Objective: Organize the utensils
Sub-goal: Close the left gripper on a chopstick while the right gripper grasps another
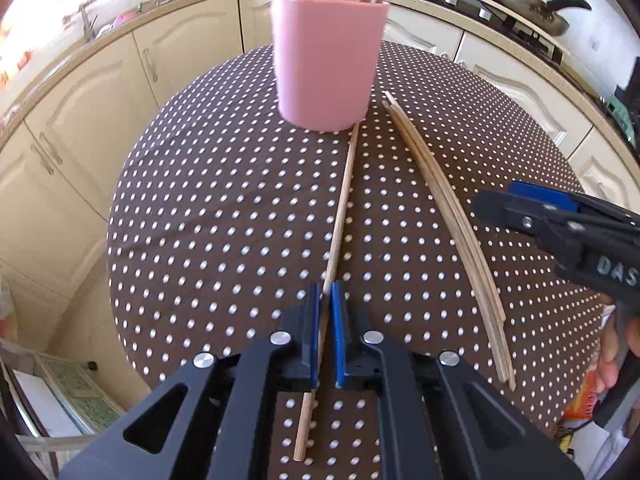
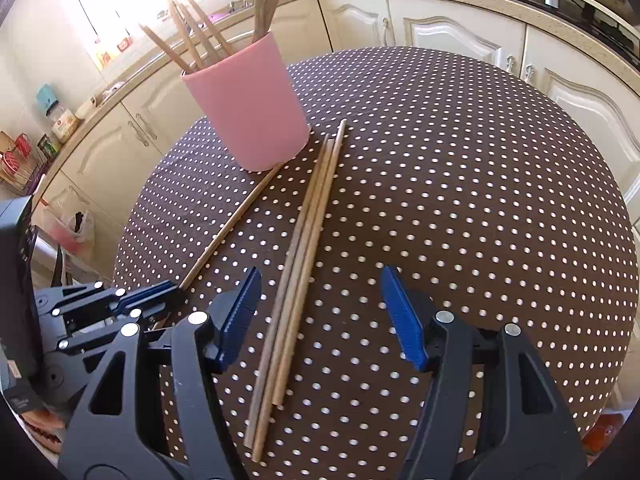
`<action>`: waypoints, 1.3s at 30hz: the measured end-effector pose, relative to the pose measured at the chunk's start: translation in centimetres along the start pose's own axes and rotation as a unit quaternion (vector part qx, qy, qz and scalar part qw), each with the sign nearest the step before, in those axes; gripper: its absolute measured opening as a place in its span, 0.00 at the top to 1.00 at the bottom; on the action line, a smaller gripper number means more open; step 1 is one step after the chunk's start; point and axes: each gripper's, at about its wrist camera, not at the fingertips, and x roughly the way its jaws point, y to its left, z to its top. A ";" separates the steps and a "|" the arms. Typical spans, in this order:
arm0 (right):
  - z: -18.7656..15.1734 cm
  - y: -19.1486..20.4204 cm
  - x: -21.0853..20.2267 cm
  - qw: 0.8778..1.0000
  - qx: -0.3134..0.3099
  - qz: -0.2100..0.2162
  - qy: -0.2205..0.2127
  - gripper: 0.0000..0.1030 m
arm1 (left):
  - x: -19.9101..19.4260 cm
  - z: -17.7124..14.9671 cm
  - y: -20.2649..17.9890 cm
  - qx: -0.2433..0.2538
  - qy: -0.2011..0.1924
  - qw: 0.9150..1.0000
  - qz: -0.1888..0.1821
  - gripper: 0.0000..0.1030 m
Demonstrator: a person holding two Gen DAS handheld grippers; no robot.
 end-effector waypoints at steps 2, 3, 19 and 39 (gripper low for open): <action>0.4 0.2 0.3 1.000 0.002 -0.001 0.008 0.40 | -0.2 -0.2 0.8 -0.011 0.004 1.000 -0.011 0.93; 0.7 0.2 0.5 1.000 0.005 -0.001 0.014 0.40 | -0.3 -0.3 1.1 -0.014 0.005 1.000 -0.014 0.93; 3.7 0.0 3.8 0.995 0.015 -0.045 0.085 0.68 | 0.5 2.1 2.8 -0.039 0.030 0.998 -0.050 0.93; 7.3 4.0 7.6 0.985 -0.051 -0.080 0.143 0.70 | 3.2 6.7 0.1 -0.007 0.054 0.998 -0.008 0.93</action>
